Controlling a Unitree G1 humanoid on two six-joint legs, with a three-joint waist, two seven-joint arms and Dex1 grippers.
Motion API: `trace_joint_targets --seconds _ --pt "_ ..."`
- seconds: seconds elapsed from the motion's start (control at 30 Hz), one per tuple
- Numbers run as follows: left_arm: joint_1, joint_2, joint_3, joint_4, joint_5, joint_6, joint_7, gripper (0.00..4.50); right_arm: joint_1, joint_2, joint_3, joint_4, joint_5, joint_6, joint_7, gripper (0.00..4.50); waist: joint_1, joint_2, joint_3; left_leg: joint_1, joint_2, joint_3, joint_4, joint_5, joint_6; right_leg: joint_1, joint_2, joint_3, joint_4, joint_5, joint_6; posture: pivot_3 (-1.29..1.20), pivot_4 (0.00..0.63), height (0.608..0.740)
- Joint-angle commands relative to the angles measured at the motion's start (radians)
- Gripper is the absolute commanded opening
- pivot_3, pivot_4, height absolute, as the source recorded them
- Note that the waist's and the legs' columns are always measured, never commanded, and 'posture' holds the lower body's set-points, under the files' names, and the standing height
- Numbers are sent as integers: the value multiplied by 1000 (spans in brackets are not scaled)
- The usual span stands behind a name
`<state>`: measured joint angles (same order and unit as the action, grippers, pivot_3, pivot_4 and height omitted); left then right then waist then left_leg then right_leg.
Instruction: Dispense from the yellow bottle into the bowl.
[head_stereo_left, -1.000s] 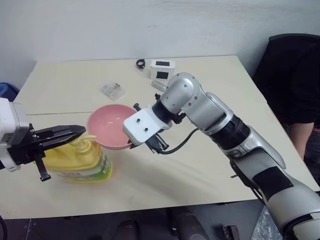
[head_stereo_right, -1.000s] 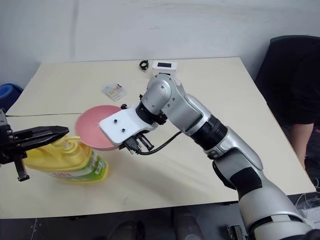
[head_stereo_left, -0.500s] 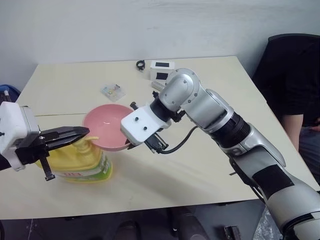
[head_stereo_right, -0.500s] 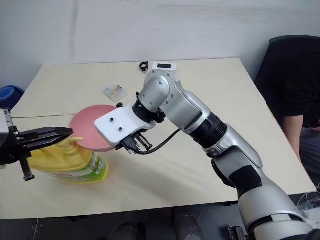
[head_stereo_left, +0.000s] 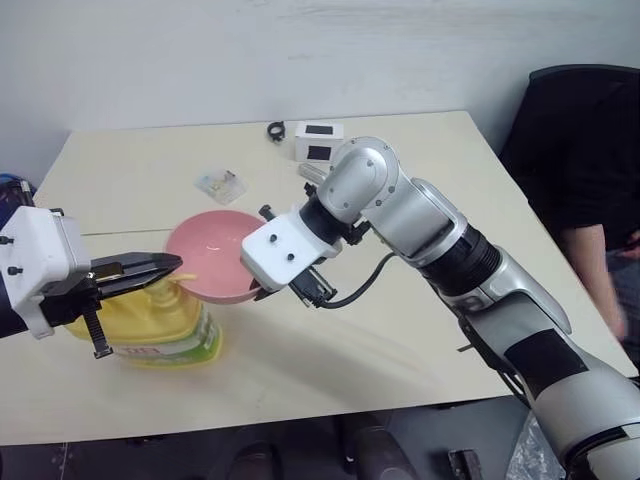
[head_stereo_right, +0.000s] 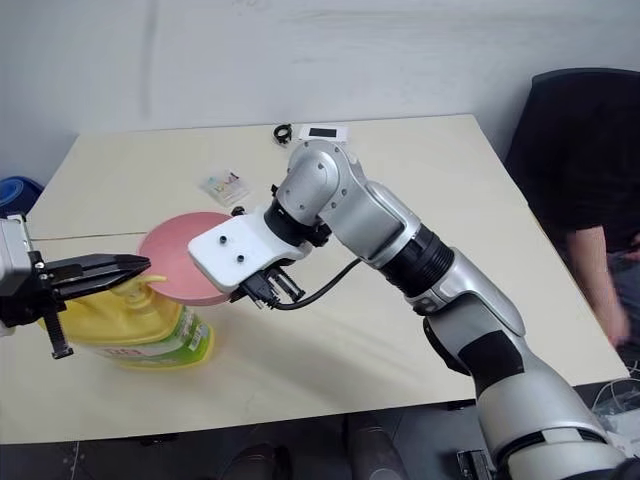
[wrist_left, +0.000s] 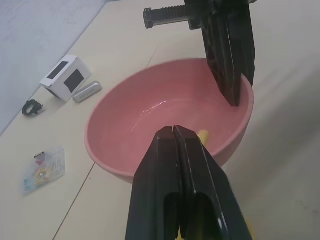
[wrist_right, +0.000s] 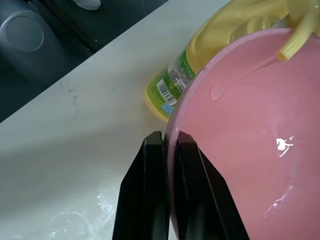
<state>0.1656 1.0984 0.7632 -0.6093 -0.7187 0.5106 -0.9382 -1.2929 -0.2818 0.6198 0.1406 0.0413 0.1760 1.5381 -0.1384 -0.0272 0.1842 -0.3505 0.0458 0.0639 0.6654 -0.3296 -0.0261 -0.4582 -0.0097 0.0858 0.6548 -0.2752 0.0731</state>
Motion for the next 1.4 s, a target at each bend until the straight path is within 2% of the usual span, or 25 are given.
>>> trace_joint_targets --seconds 0.03,0.33,0.37,0.47,0.63,0.73,0.83,0.87,1.0,1.17,1.27,1.4 --pt "29 14 -106 46 50 52 -11 36 -51 27 -34 -18 30 -21 30 0 -2 0 0 0 0 0 0 0 0 0 0 0 0 0 0 0 150 740" --pt "-205 52 5 96 -232 255 71 36 -35 16 -36 18 15 -69 21 0 -4 -5 2 -5 1 -1 0 0 0 -5 1 0 0 0 0 0 150 740" --pt "-238 64 32 113 -287 296 78 211 -26 8 -37 18 13 -73 20 0 -4 -6 3 -6 1 -2 0 0 0 -6 0 0 0 0 0 0 150 740" --pt "-324 114 103 172 -434 406 86 918 5 -20 -39 13 5 -82 14 0 -3 -10 3 -9 2 -5 0 -1 -2 -6 0 0 -1 0 0 0 150 740" --pt "-406 234 241 263 -508 544 38 2480 138 -144 -44 2 -51 -134 -26 0 1 -10 4 -13 1 -8 1 -2 -3 -6 -2 -3 -3 0 0 0 150 740" --pt "-386 288 348 253 -515 671 -53 3353 235 -224 -53 9 -97 -178 -70 0 2 -10 4 -17 1 -10 2 -2 -3 -7 -2 -7 -7 0 1 0 150 740" --pt "-318 301 461 190 -475 782 -158 4302 316 -282 -65 8 -125 -208 -105 0 -1 -8 5 -18 -1 -9 1 -2 -4 -7 0 -12 -9 0 1 0 150 740" --pt "-280 293 501 157 -441 804 -190 4470 345 -299 -70 19 -143 -221 -130 0 -2 -9 5 -18 -1 -9 1 -2 -4 -7 0 -11 -10 0 1 0 150 740" --pt "-96 245 660 31 -331 845 -340 4470 446 -344 -89 72 -210 -289 -236 0 0 -8 6 -15 0 -9 1 -2 -6 -7 3 -11 -8 -2 -2 0 150 740" --pt "68 183 715 -52 -214 761 -451 4470 490 -337 -93 144 -270 -364 -332 0 -3 -9 7 -10 -1 -10 1 1 -11 -6 5 -9 -1 -4 -7 0 150 740" --pt "105 145 708 -66 -194 722 -460 4500 506 -326 -98 170 -266 -342 -341 714 -3 -10 7 -4 -1 -9 0 2 -13 -3 10 0 1 -5 -9 0 150 740" --pt "133 116 692 -45 -168 680 -461 4500 527 -335 -183 106 -147 -187 -279 2057 -1 -10 7 -3 1 -10 0 2 -13 -2 16 4 2 -5 -9 0 150 740"
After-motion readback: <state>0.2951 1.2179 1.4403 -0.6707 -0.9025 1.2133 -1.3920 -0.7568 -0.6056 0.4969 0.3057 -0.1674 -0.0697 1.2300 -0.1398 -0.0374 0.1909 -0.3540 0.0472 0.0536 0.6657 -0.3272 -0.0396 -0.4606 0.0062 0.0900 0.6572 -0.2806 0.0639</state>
